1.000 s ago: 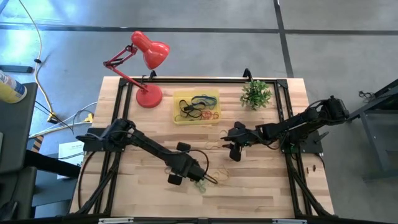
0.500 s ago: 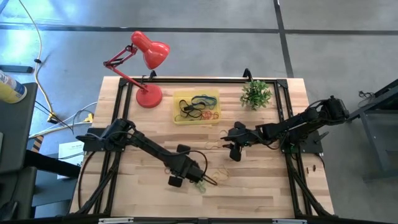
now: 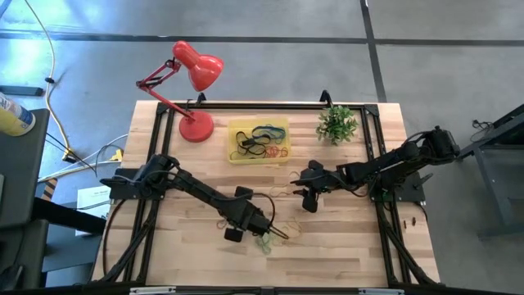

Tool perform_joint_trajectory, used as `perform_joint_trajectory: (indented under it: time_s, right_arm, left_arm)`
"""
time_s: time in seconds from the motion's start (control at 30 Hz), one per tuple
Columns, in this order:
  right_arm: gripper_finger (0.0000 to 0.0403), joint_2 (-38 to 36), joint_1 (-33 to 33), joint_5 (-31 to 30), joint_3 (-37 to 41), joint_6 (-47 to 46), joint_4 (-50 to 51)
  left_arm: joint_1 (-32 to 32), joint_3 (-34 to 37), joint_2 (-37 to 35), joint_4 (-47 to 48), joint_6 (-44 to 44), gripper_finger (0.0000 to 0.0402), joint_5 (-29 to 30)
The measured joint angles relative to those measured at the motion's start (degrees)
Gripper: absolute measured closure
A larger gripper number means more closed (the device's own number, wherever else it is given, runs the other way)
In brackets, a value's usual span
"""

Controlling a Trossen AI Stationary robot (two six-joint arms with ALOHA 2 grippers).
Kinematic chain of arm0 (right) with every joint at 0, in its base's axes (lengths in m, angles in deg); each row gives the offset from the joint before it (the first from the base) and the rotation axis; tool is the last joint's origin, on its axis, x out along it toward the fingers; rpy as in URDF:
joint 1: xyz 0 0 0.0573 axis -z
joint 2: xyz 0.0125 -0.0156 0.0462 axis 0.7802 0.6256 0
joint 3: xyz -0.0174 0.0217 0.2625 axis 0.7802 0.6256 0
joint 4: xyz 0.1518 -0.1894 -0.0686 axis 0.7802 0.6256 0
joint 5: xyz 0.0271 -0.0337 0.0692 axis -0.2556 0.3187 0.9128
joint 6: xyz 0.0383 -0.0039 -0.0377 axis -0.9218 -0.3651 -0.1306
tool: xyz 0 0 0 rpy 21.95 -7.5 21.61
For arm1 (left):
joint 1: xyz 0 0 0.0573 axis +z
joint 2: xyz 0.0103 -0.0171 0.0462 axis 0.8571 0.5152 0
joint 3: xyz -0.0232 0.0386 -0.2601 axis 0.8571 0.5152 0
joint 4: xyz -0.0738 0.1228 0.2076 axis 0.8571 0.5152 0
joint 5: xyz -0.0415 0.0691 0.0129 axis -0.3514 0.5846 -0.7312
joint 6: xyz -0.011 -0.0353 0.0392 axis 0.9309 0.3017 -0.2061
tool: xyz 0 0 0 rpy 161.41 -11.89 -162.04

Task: Pick and place rubber bands into bin
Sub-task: Put the red rubber band into the yellow container

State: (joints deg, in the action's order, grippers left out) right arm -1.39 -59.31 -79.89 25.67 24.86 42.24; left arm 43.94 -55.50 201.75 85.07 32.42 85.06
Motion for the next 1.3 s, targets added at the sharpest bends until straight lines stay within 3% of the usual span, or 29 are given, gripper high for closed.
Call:
perform_joint_trajectory:
  time_s: [0.2,0.73,1.3]
  right_arm:
    - [0.0265,0.00,0.00,0.02,0.00,-0.28,0.00]
    - [0.0265,0.00,0.00,0.00,0.00,-0.42,0.48]
    - [0.0265,-0.02,0.00,-0.56,-0.02,-0.46,0.85]
  left_arm:
    - [1.18,0.00,0.00,-0.84,-2.84,0.0395,-0.63]
    - [1.55,-0.02,-2.21,2.96,-2.86,0.0401,-0.13]
    - [4.81,-0.33,-18.10,4.37,-0.80,0.0402,13.47]
